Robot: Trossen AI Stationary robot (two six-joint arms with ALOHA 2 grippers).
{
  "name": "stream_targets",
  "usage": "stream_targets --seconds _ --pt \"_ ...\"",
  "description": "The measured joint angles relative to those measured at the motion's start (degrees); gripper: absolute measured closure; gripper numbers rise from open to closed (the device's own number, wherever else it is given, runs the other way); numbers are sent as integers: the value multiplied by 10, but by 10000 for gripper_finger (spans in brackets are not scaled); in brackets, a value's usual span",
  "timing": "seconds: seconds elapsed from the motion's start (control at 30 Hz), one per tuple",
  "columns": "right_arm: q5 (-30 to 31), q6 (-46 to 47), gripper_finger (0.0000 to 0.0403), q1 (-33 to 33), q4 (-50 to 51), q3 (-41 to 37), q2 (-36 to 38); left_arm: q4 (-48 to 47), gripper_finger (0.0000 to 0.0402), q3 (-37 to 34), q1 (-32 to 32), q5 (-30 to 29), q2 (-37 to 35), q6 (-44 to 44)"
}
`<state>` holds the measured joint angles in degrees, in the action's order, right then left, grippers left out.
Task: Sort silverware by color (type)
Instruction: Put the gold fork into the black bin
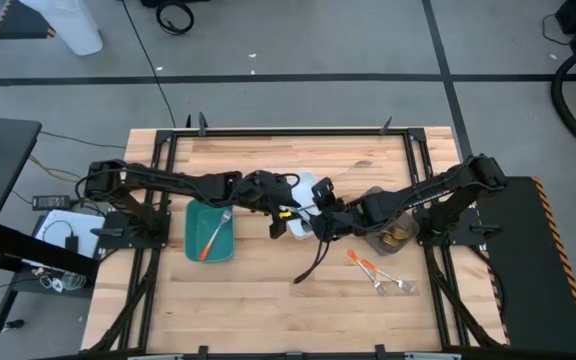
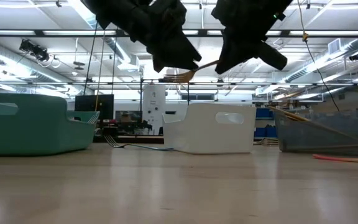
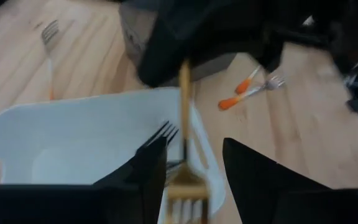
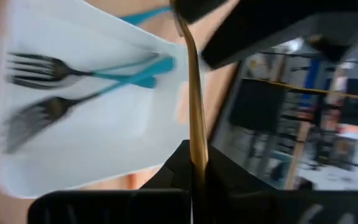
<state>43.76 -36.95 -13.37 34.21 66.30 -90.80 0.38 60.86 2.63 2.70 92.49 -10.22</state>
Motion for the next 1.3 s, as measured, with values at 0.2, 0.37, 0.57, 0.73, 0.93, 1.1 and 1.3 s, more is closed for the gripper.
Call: stream_targets --seconds 0.2,0.37,0.57,0.73,0.93,1.1,1.3 --pt "27 -70 383 0 -33 0 0 26 246 0 1 18 9 -25" --pt "41 -101 382 -4 -48 0 0 24 264 0 0 7 9 -21" --pt "43 -127 382 -11 -64 0 0 24 328 0 4 4 9 -7" --pt "43 -125 381 -16 -64 0 0 24 383 0 4 5 9 17" --pt "42 -86 380 -15 -62 0 0 23 383 0 4 -3 9 21" --pt "45 -40 367 -15 -63 0 0 24 383 0 5 -13 9 22" --pt "44 -22 309 -15 -76 0 0 22 383 0 11 -19 9 16"
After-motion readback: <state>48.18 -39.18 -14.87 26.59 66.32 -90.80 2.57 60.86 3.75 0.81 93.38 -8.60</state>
